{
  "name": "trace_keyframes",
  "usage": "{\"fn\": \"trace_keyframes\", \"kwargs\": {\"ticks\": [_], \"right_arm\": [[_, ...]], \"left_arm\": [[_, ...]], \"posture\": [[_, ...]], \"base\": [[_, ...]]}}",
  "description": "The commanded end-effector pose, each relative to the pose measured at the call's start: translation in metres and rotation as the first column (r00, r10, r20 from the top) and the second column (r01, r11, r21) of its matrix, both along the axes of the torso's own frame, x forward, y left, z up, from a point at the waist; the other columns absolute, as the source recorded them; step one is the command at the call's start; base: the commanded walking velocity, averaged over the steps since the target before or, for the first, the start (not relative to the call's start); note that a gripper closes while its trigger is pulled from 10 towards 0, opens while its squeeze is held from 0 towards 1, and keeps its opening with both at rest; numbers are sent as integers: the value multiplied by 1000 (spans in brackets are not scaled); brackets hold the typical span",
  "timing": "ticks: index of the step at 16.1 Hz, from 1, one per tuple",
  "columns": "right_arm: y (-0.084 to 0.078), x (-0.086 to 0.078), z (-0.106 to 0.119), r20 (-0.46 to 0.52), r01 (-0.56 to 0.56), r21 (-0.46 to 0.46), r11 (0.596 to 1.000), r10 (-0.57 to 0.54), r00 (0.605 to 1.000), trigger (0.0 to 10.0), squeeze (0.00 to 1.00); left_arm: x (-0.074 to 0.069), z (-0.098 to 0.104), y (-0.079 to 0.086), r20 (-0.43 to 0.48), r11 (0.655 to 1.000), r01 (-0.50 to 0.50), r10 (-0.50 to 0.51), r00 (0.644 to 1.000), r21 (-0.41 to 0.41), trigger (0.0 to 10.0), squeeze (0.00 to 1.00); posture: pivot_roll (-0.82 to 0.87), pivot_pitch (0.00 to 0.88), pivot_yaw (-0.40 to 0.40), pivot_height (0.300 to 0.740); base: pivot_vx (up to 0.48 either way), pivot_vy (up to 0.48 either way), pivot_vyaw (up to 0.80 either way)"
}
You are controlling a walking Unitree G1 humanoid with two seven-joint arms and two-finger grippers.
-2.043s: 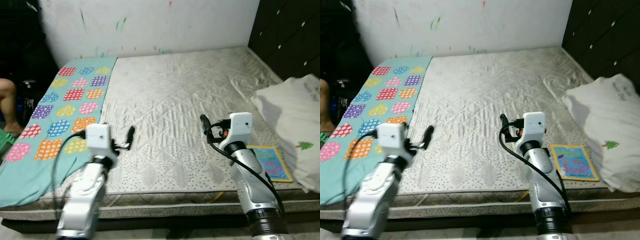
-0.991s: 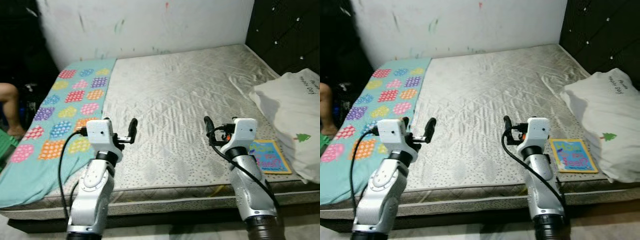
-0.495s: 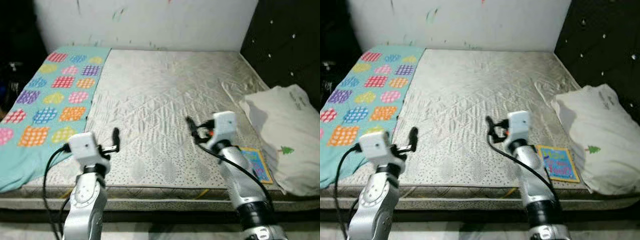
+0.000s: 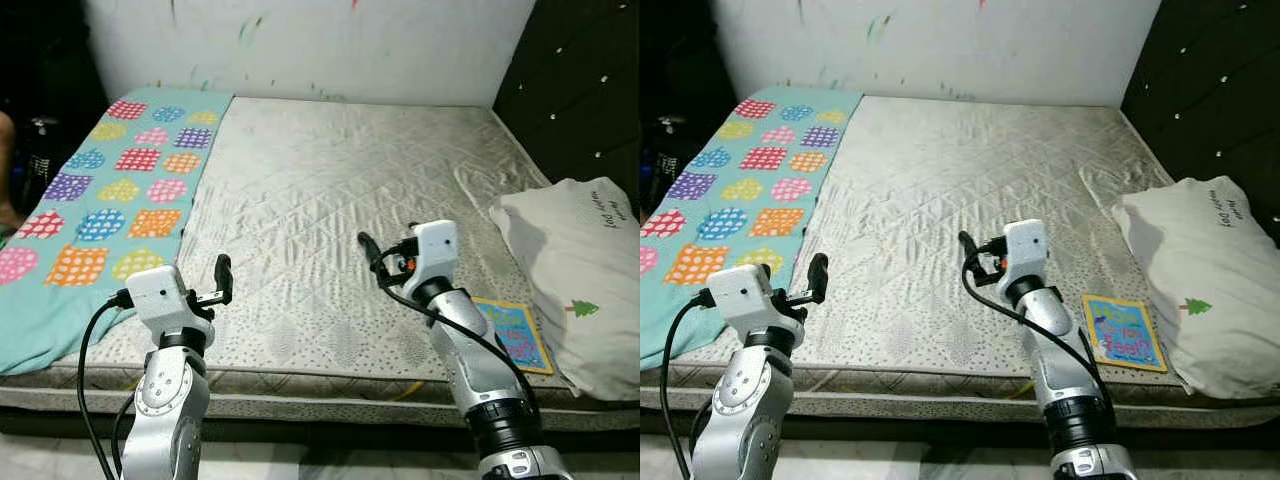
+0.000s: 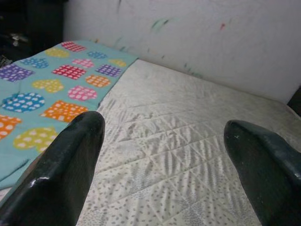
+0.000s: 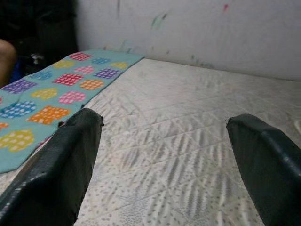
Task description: Clean up the room
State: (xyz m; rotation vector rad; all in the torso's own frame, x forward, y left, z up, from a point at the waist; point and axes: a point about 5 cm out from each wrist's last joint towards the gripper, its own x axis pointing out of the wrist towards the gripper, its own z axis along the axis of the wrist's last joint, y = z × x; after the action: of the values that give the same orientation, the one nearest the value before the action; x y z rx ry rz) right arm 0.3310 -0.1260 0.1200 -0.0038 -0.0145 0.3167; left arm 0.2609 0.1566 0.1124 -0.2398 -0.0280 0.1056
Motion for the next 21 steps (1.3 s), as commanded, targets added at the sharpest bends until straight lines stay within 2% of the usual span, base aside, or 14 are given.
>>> {"fn": "trace_keyframes", "kwargs": {"ticks": [1,4,10,15,21], "right_arm": [[-7,0,0,2,21,-1,1000,-21,1000,10000,0],[-10,0,-1,1,38,1,999,-38,999,10000,0],[-7,-2,-3,1,31,-2,1000,-31,1000,10000,0],[-10,-4,-5,-6,43,-1,999,-43,999,10000,0],[-13,-4,-5,-5,55,-6,998,-55,998,10000,0]], "left_arm": [[6,7,-13,29,999,30,-29,999,-29,10000,0],[7,6,-15,29,998,45,-44,999,-33,10000,0],[6,5,-13,20,998,45,-45,999,-34,10000,0],[6,6,-13,21,998,61,-60,998,-29,10000,0],[9,6,-15,21,996,81,-80,997,-25,10000,0]], "posture": [[-104,0,-11,740],[-109,0,-7,740],[-109,0,-2,740],[-112,0,10,740],[-120,0,15,740]], "base": [[0,0,-800],[0,0,-721],[0,0,0],[0,324,0],[0,474,0]]}}
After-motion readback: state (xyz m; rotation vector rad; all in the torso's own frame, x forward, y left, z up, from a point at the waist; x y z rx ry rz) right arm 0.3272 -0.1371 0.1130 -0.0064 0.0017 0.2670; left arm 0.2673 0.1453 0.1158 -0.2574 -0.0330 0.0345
